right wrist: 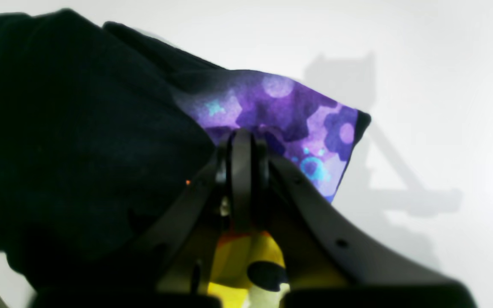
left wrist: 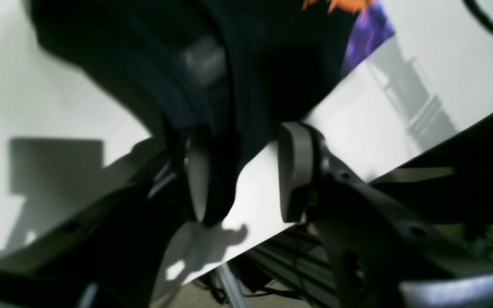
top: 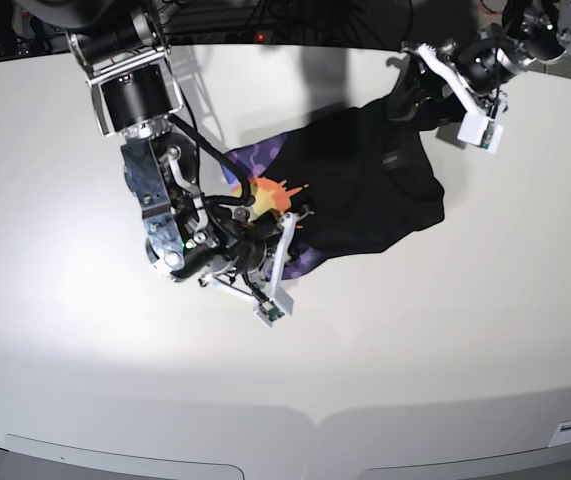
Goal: Fold the T-shirt properly
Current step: 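Flatten and square the folded bundle with both grippers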
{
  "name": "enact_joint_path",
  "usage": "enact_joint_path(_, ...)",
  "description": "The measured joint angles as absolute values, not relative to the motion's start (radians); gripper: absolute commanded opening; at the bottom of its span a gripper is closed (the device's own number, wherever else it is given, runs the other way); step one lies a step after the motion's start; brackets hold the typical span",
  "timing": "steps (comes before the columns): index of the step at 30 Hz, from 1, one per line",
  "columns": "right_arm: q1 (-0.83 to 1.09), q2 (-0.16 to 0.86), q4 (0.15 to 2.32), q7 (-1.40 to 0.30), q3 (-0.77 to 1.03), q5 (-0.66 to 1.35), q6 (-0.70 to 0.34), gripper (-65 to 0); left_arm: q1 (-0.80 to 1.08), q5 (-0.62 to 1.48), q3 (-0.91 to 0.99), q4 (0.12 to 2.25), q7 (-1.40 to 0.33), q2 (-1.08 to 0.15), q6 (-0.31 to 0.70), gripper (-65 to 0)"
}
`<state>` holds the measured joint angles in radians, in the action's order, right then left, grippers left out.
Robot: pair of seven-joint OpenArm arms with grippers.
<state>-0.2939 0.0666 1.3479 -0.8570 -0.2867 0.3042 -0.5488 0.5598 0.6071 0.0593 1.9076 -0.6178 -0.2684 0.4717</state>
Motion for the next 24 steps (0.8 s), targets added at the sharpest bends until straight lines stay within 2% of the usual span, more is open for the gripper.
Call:
enact_joint_path(9, -0.333, 0.070, 1.377, -0.871, -0.144, 0.369, -0.546, -65.0, 0.519, 0.547, 0.059, 1.776, -0.530, -0.221, 0.473, -40.6)
enact_joint_path(20, -0.294, 0.120, 1.380, -0.898, -0.152, 0.339, -0.546, -65.0, 0.319, 0.566, 0.060, 1.527, -0.501, -0.219, 0.482, -40.6)
enact_joint_path(24, -0.250, 0.147, 1.380, -0.949, -0.152, 0.338, -0.547, -65.0, 0.233, 0.463, 0.059, 1.498, -0.508, -0.219, 0.469, -40.6)
